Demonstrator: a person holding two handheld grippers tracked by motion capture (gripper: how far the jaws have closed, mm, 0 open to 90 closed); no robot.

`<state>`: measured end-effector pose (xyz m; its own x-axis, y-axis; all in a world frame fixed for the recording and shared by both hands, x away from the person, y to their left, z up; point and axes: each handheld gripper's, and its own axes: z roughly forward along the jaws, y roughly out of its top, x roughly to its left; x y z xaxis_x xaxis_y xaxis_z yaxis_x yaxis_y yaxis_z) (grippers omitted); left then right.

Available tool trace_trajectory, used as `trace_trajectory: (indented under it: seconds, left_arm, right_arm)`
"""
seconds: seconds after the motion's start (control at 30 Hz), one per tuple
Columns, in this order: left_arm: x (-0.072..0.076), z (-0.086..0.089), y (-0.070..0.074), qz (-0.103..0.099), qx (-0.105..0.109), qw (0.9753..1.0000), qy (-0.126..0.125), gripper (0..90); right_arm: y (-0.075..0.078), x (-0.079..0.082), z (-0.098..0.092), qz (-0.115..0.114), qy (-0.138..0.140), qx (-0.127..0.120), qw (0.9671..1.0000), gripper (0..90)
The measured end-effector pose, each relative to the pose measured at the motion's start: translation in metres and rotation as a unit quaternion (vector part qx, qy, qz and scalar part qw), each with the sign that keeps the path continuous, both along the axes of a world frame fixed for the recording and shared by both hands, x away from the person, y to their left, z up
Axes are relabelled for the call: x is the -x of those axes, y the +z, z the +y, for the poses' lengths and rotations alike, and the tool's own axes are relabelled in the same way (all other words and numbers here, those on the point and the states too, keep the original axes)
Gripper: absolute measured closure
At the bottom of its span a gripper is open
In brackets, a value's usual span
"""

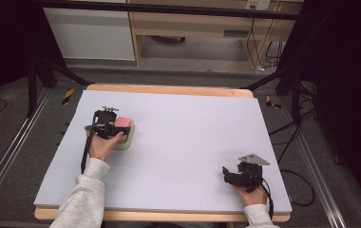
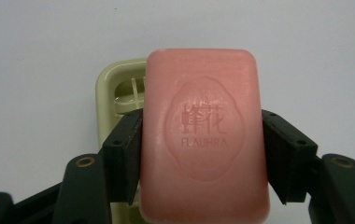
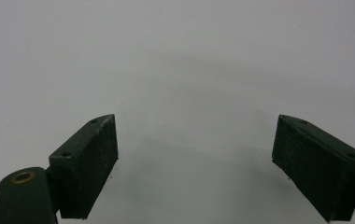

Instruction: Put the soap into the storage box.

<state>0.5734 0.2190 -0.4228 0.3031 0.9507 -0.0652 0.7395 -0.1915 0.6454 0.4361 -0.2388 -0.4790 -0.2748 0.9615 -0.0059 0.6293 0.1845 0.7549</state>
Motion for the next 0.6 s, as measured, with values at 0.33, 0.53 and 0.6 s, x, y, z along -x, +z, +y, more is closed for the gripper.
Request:
trace_trajectory:
  seconds: [0.33,0.53,0.6]
  left_arm:
    - [-0.002,-0.001,-0.006,-0.001,-0.016,0.9998,0.006,37.3]
    - [-0.003,0.0,-0.01,0.004,-0.014,0.9998,0.009,37.3]
    - [-0.002,0.0,-0.011,0.004,-0.013,0.9999,0.009,37.3]
  right_arm:
    - [0.0,0.0,0.0,0.0,0.0,0.001,1.0,14.6]
    - [0.0,0.0,0.0,0.0,-0.001,0.0,1.0,14.6]
    - [0.0,0.0,0.0,0.0,0.0,0.0,1.0,14.6]
